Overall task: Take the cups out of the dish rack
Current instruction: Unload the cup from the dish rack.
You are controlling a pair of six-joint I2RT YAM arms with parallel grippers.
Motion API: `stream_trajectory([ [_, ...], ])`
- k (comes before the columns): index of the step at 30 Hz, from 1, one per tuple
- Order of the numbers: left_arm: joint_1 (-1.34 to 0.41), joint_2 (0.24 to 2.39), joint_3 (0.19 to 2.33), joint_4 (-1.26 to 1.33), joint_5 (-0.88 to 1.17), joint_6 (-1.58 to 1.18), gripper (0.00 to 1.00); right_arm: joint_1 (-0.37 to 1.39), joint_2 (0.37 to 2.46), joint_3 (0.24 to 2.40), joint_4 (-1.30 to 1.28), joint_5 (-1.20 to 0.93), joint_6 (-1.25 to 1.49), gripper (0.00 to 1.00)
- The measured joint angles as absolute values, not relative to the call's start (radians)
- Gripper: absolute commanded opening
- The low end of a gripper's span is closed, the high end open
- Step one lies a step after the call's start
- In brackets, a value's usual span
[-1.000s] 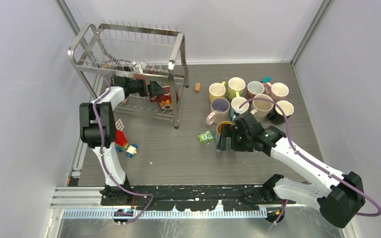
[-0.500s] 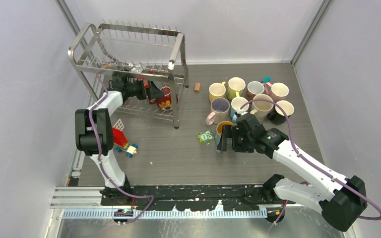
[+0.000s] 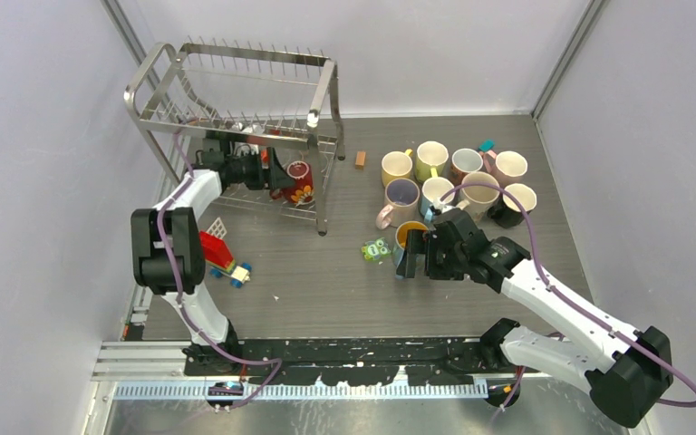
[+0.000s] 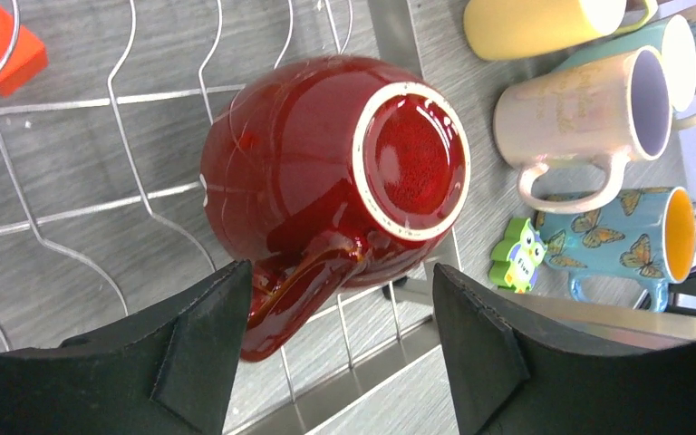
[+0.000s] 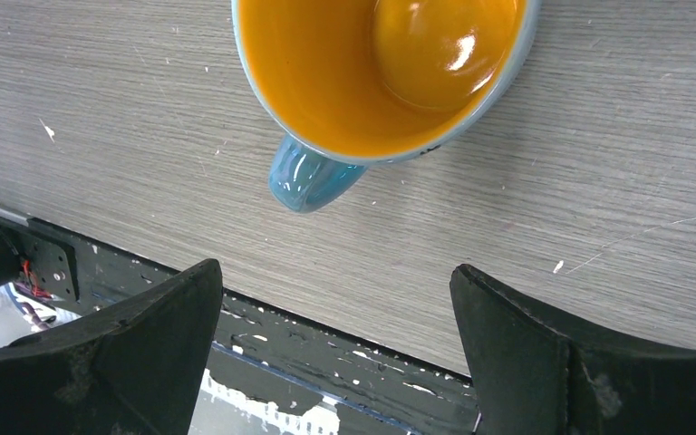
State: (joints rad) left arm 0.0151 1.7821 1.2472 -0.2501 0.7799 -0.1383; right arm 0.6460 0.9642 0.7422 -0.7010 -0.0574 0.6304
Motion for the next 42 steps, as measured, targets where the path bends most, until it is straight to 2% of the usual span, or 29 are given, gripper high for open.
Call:
stream_trajectory([
  [16, -0.019, 1.714, 1.186, -0.375, 0.619, -0.050, 0.49, 0.646, 0.936, 0.740, -0.688, -0.077, 0.630, 1.00],
  [27, -0.089, 1.703, 1.159, -0.376, 0.479, -0.025, 0.45, 0.646, 0.936, 0.740, -0.688, -0.078, 0.630, 1.00],
  [35, -0.118, 1.701, 1.148, -0.367, 0.392, -0.019, 0.26, 0.646, 0.936, 0.740, -0.688, -0.077, 0.630, 1.00],
  [42, -0.144, 1.693, 1.141, -0.339, 0.343, -0.026, 0.00, 0.646, 0.936, 0.740, -0.688, -0.077, 0.631, 1.00],
])
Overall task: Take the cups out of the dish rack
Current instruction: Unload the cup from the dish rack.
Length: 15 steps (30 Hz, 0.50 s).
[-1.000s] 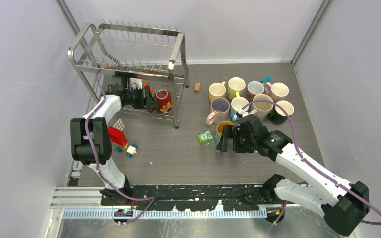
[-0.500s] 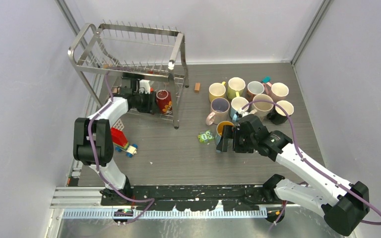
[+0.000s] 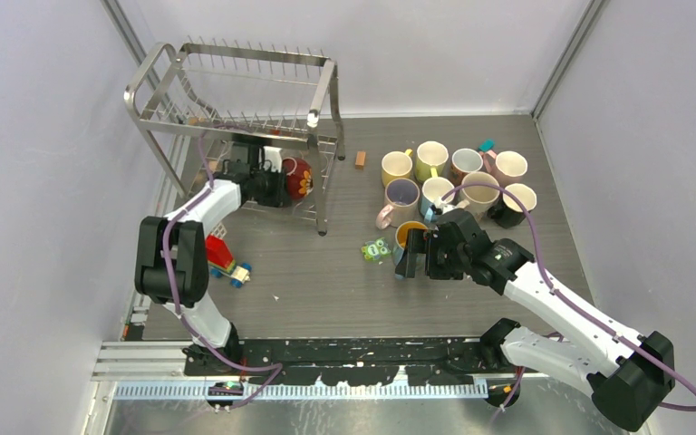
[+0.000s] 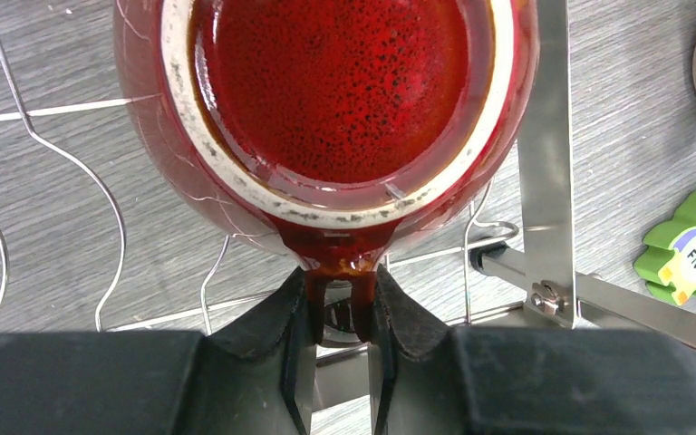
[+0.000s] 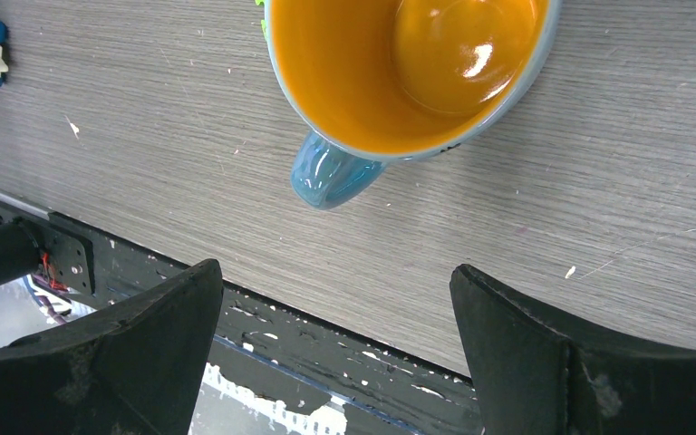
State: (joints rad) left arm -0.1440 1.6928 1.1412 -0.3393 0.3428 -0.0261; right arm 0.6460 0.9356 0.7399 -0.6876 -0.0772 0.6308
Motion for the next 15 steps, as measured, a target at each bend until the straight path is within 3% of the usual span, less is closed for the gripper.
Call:
stream_trajectory([
  [15, -0.181, 1.468, 0.936, -0.229, 0.162, -0.181, 0.00, 0.646, 0.936, 0.733, -0.673, -0.079, 0.634, 1.00],
])
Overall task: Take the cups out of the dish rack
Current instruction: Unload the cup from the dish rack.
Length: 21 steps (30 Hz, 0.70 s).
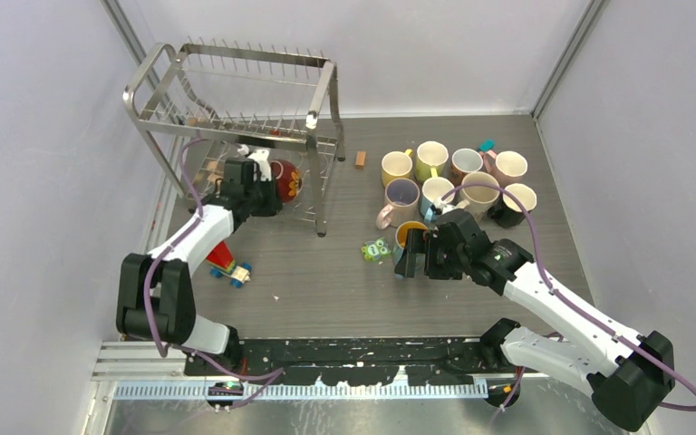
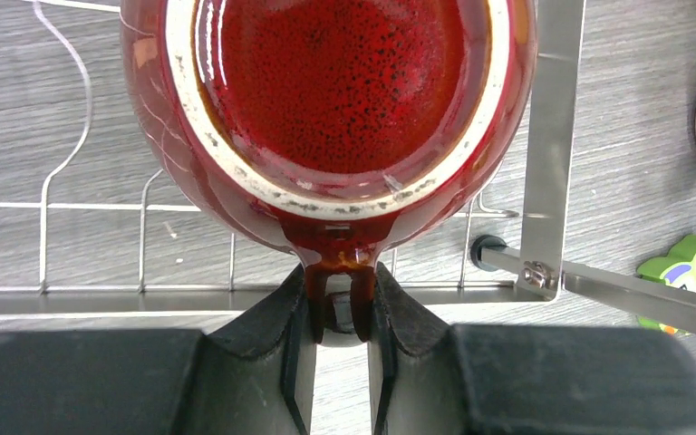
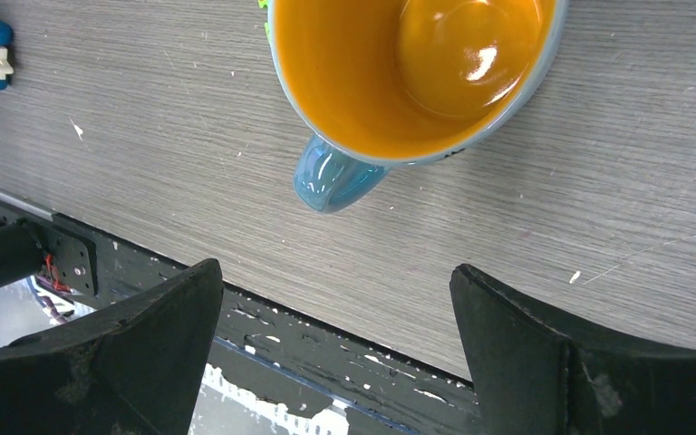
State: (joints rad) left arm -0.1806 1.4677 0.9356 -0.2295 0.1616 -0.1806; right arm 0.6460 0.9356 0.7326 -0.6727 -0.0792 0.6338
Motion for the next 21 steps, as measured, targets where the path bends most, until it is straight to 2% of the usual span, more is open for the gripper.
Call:
stream_trajectory([
  [21, -0.236, 1.269, 0.883, -0.333, -0.044, -0.294, 0.00, 0.646, 0.968, 0.720, -0.617, -0.093, 0.657, 1.00],
])
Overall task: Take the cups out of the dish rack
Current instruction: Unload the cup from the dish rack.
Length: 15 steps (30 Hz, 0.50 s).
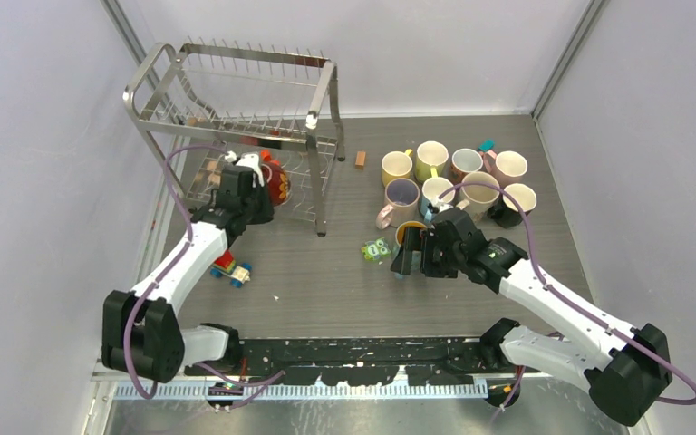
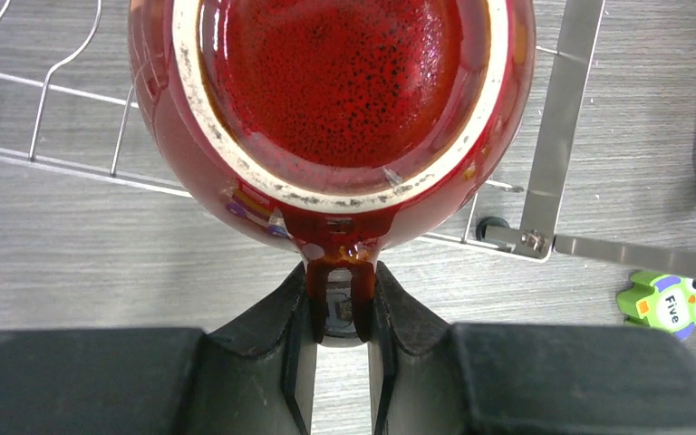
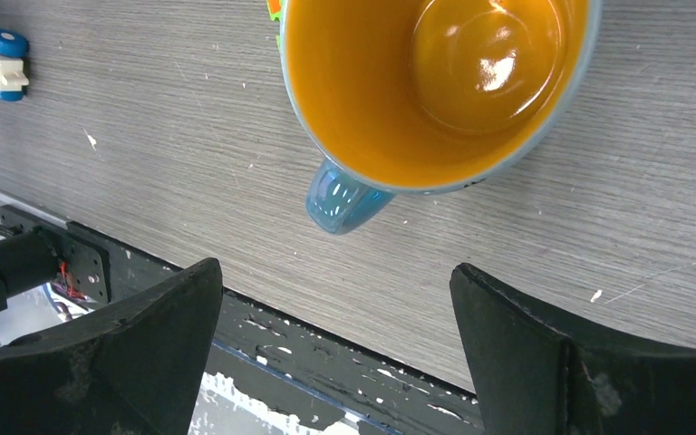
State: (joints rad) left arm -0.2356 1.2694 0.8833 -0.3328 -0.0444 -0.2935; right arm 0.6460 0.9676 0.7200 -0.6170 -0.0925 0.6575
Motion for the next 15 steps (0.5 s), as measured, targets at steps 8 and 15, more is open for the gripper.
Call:
stream_trajectory([
  [8, -0.255, 1.149, 0.832, -0.419, -0.086, -0.369, 0.00, 0.646, 0.984, 0.720, -0.585, -0.100, 0.669, 1.00],
  [15, -0.294, 1.040, 0.810, -0.509, -0.105, -0.466, 0.00, 0.646, 0.985, 0.723, -0.563, -0.110, 0.696, 1.00],
])
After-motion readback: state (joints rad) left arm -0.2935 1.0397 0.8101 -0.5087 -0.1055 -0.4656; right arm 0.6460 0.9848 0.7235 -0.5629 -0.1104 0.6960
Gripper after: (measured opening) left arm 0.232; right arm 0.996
